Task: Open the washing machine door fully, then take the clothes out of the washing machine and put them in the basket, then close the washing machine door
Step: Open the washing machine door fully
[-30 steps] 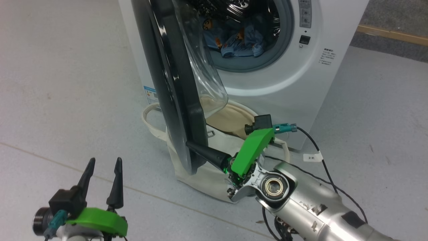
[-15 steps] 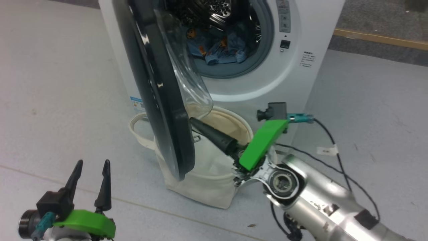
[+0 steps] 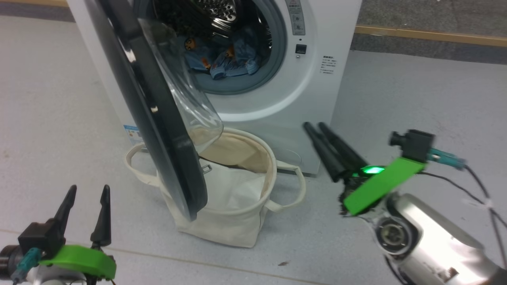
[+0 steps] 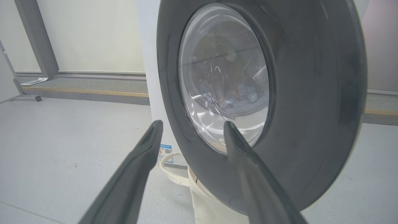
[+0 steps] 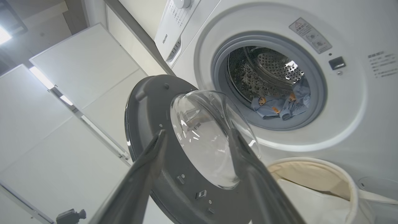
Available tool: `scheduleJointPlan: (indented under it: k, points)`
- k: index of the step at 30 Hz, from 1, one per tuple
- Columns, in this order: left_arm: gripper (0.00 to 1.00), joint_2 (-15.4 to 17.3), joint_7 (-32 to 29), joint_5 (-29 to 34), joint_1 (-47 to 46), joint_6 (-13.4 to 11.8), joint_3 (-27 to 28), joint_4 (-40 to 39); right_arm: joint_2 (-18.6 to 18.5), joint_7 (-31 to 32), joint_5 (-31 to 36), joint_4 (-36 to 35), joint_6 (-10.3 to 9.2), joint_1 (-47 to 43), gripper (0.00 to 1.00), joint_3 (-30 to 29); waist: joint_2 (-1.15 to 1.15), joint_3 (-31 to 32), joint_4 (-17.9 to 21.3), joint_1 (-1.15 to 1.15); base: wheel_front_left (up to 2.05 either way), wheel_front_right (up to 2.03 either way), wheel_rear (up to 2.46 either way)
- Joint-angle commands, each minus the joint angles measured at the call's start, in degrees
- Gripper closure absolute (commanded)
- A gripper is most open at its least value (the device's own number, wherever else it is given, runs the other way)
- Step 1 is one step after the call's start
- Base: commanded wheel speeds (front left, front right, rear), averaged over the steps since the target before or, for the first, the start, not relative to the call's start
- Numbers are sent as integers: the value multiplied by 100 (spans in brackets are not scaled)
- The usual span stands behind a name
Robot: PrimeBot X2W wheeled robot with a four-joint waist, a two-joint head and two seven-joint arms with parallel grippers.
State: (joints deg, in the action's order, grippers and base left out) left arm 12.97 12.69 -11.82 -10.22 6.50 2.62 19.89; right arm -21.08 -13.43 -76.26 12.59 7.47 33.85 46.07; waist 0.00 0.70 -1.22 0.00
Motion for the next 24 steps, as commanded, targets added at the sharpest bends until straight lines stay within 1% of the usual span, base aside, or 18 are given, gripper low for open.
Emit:
scheduleJointPlan:
  k: [1,3,5,6,8,11,14,17,18,21,22,24]
  points:
    - [0,237,-12,-69,-219,-3,226,-235,-95,-120,368,-190,2,-135,0,-230,0,18,47,0,0,0,0]
    - [0,282,-28,-110,-194,0,253,-262,-109,-148,773,-183,2,-352,0,-577,0,43,110,0,0,0,0]
    - [0,323,-50,-145,-160,2,278,-288,-47,-152,1288,-172,2,-593,0,-1128,0,50,165,0,0,0,0]
    - [0,337,-63,-158,-152,4,278,-298,13,-153,1525,-149,2,-736,0,-1393,0,52,180,0,0,0,0]
    - [0,349,-80,-191,-142,9,266,-307,197,-154,1707,-114,2,-1052,0,-1870,0,90,202,0,0,0,0]
    - [0,326,-86,-316,-134,25,245,-350,287,-155,2252,-49,2,-1430,0,-2446,0,122,210,0,0,0,0]
    - [0,342,-99,-396,-108,36,221,-372,390,-156,2978,-24,2,-1773,0,-2941,0,145,215,0,0,0,0]
    - [0,366,-115,-459,-89,44,201,-376,535,-156,3715,-34,2,-2038,0,-3306,0,148,240,0,0,0,0]
    - [0,366,-115,-459,-89,44,201,-376,535,-156,3715,-34,2,-2038,0,-3306,0,148,240,0,0,0,0]
    - [0,414,-131,-514,-80,51,184,-387,757,-156,4091,1,2,-2129,0,-3426,0,129,324,0,0,0,0]
    - [0,426,-120,-527,-85,54,177,-400,777,-156,4218,54,2,-2121,0,-3408,0,130,344,0,0,0,0]
    - [0,428,-110,-565,-91,57,161,-419,860,-156,4302,170,2,-2090,0,-3420,0,129,359,0,0,0,0]
